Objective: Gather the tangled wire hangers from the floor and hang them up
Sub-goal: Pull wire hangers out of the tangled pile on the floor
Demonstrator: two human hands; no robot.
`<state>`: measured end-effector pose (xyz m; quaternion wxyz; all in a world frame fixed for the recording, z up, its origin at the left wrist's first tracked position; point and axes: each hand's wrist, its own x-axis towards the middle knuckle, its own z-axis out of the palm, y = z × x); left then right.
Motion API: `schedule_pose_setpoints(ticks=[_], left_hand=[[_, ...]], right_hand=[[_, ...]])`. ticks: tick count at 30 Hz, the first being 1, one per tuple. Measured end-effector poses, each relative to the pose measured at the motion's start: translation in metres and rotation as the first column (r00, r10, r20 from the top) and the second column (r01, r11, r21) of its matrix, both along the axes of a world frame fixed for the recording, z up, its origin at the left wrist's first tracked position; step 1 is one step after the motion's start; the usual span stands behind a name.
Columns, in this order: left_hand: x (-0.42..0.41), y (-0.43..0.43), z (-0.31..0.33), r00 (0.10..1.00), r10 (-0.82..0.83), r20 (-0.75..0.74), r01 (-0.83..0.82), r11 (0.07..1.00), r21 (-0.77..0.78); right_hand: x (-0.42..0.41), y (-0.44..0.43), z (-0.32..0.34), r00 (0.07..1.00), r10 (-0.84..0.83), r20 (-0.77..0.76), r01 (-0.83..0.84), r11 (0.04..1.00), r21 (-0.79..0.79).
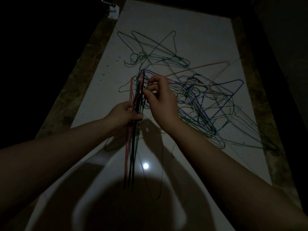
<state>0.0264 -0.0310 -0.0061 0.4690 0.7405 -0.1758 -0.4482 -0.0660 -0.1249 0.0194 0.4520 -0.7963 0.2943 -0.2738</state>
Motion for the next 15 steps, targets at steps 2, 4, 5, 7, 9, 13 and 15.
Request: schedule_pose_setpoints(ticks=[2,4,5,7,9,13,15], left_hand=[[-0.002,-0.002,-0.001,0.999,0.006,0.032,-0.006,1.000,0.009],[-0.004,-0.002,-0.002,0.998,0.011,0.063,-0.012,1.000,0.019],[-0.004,-0.001,-0.003,0.998,0.009,0.070,-0.011,1.000,0.024],[-0.003,0.001,-0.004,0.998,0.014,0.063,-0.016,1.000,0.023],[-0.002,0.003,-0.003,0.998,0.050,0.044,-0.050,0.999,0.007],[0.006,0.011,-0.004,0.992,0.108,0.064,-0.110,0.993,0.032],[0.013,0.015,-0.005,0.985,0.163,0.060,-0.166,0.986,0.036]], right_hand=[[-0.001,0.001,0.001,1.000,0.010,0.007,-0.010,1.000,0.005],[-0.002,0.004,0.002,1.000,0.022,0.010,-0.022,1.000,-0.001],[-0.003,0.005,0.002,1.000,0.025,0.011,-0.025,1.000,-0.003],[-0.004,0.007,0.001,0.999,0.033,0.019,-0.033,0.999,0.001],[-0.003,0.009,0.000,0.998,0.054,0.039,-0.055,0.998,0.017],[0.001,0.012,-0.002,0.988,0.145,0.055,-0.146,0.989,0.027],[0.003,0.017,-0.007,0.978,0.204,0.041,-0.206,0.978,0.033]])
